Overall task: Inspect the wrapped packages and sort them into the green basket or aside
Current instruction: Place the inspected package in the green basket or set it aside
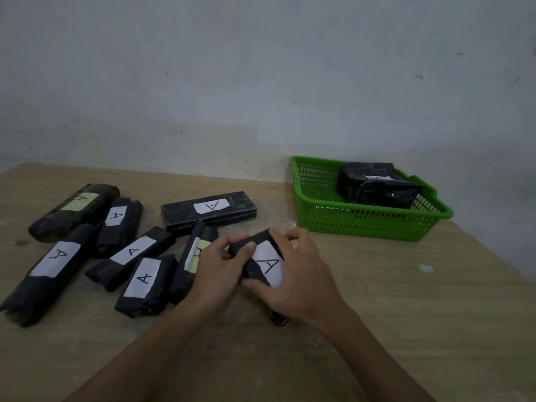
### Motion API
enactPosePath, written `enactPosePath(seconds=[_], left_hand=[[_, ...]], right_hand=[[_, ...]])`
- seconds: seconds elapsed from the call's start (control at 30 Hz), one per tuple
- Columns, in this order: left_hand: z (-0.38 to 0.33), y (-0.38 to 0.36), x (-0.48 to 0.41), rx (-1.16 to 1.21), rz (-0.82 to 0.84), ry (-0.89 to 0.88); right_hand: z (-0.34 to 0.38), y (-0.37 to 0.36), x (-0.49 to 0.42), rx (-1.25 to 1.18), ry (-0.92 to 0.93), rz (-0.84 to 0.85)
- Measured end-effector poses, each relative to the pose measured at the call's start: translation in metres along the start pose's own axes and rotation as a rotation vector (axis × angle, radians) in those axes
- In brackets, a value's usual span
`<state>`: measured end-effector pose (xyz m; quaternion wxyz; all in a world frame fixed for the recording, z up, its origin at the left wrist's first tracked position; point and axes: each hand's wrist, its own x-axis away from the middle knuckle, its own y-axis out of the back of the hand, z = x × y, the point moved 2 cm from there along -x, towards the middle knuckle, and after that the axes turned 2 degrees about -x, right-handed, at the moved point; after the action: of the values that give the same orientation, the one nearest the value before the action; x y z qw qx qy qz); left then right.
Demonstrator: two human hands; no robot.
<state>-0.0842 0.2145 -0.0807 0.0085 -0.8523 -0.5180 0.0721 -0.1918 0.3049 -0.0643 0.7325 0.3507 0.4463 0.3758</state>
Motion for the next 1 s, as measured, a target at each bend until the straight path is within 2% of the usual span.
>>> enactPosePath(seconds=[0.1, 0.2, 0.27, 0.4, 0.5, 0.57, 0.83, 0.93, 1.0], left_hand=[[0.002, -0.011, 0.001, -0.007, 0.043, 0.065], [0.002, -0.030, 0.000, -0.008, 0.174, 0.107], [0.002, -0.044, 0.000, -0.205, 0.256, 0.005], [0.014, -0.072, -0.003, -0.823, 0.380, -0.366], [0.029, -0.092, -0.003, -1.112, 0.451, -0.474], [0.036, -0.100, -0.002, -1.224, 0.423, -0.526], [0.041, -0.100, 0.000, -1.220, 0.385, -0.565], [0.037, -0.100, 0.002, -1.185, 0.405, -0.531], [0.032, -0.096, 0.003, -1.119, 0.395, -0.518]], right_hand=[[-0.007, 0.001, 0.003, 0.131, 0.028, -0.061], [-0.026, 0.014, 0.006, 0.129, -0.056, -0.079], [-0.048, 0.026, 0.011, 0.126, -0.127, -0.128], [-0.104, 0.058, 0.026, 0.146, -0.318, -0.244], [-0.145, 0.080, 0.039, 0.177, -0.494, -0.287], [-0.168, 0.090, 0.048, 0.188, -0.590, -0.313], [-0.211, 0.087, 0.066, 0.071, -0.805, -0.150], [-0.206, 0.088, 0.067, 0.135, -0.806, -0.116], [-0.196, 0.089, 0.066, 0.223, -0.744, -0.100]])
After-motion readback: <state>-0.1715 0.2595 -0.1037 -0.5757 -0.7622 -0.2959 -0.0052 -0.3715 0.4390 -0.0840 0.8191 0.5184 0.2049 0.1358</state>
